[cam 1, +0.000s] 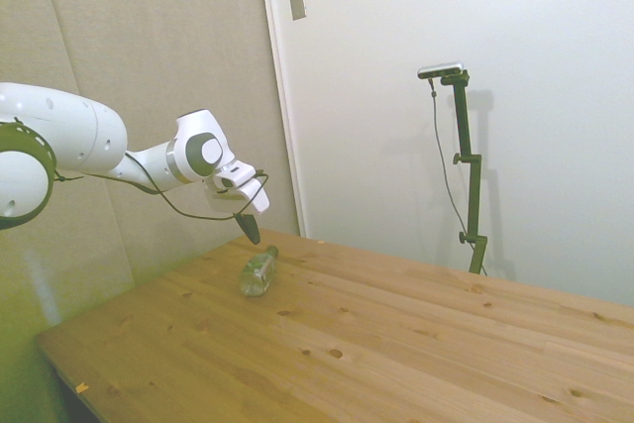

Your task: Knock down the bottle

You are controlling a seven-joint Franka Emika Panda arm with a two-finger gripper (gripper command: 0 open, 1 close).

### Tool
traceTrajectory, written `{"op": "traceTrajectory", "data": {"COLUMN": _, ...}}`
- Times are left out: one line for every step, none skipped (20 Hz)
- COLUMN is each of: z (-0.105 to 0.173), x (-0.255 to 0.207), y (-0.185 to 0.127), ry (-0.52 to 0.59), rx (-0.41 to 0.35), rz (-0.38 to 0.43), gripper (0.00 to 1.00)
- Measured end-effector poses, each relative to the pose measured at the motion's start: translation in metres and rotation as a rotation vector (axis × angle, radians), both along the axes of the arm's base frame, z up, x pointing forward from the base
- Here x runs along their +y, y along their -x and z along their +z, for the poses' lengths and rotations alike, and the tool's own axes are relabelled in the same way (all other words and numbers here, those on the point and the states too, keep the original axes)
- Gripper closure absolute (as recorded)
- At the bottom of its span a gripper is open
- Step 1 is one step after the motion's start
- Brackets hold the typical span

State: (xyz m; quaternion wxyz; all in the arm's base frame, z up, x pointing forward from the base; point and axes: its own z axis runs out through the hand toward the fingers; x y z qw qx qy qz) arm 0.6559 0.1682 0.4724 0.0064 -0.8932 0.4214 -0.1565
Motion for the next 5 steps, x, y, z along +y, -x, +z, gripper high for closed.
{"op": "traceTrajectory", "data": {"z": -0.001, "x": -0.001, "y": -0.006, "ry": 0.0, "rx": -0.007, "rz": -0.007, "gripper": 1.0}}
{"op": "traceTrajectory", "data": {"z": -0.002, "x": -0.002, "y": -0.012, "ry": -0.001, "rx": -0.017, "rz": -0.013, "gripper": 1.0}}
{"op": "traceTrajectory", "data": {"z": -0.003, "x": -0.003, "y": -0.017, "ry": -0.002, "rx": -0.03, "rz": -0.017, "gripper": 1.0}}
{"op": "traceTrajectory", "data": {"z": -0.005, "x": -0.004, "y": -0.023, "ry": -0.004, "rx": -0.039, "rz": -0.019, "gripper": 1.0}}
{"op": "traceTrajectory", "data": {"z": -0.007, "x": -0.003, "y": -0.029, "ry": -0.007, "rx": -0.052, "rz": -0.019, "gripper": 1.0}}
